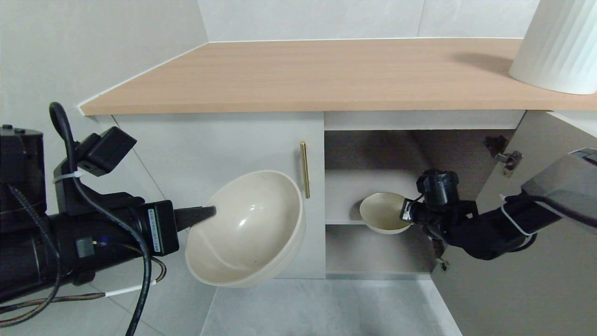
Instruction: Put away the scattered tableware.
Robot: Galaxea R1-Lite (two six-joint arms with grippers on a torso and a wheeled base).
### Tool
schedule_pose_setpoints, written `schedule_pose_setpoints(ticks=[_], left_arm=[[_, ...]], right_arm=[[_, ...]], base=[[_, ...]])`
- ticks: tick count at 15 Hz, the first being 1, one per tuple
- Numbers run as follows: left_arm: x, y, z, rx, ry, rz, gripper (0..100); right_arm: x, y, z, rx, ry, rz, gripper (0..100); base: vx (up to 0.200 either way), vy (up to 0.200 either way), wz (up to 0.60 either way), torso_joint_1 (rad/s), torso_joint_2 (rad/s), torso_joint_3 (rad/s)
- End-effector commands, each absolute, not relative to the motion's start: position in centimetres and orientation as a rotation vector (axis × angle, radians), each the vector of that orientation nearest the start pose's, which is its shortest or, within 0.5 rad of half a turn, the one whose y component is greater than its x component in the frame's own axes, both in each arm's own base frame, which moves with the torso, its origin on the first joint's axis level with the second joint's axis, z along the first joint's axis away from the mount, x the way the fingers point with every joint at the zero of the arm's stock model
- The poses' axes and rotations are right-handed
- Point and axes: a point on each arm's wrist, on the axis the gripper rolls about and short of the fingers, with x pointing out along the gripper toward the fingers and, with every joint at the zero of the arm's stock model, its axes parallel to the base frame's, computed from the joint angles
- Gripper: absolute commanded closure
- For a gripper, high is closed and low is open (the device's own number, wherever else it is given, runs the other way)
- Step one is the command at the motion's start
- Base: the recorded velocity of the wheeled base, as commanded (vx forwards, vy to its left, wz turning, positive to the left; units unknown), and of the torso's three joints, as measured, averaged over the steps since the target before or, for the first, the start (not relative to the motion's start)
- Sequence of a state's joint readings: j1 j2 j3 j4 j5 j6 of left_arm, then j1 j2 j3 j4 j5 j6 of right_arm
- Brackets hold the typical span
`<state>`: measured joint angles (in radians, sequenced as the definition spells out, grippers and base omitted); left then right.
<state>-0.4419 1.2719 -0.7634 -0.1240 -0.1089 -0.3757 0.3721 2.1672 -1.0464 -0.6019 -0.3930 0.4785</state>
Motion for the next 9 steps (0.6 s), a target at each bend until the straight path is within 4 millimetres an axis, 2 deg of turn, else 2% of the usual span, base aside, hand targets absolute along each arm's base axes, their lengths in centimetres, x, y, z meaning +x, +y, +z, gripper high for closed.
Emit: schedule_pose_setpoints(ticks=[1,2,9], left_arm=[[17.7,-8.6,22.9,-0.297,0.483,-0.464,100],[17.7,-8.6,22.8,-0.297,0.484,-0.463,100],[17.8,-8.9,22.7,-0.292,0.495,-0.472,100]], right_arm=[[39.5,13.4,5.0,0.265,0.485,-0.175,100],[40.5,13.3,4.5,0.266,0.467,-0.203,100],[43.3,12.8,3.9,0.303,0.404,-0.268,100]], base=[[0.0,0.0,0.0,0.0,0.0,0.0],[0.0,0.0,0.0,0.0,0.0,0.0],[0.0,0.0,0.0,0.0,0.0,0.0]])
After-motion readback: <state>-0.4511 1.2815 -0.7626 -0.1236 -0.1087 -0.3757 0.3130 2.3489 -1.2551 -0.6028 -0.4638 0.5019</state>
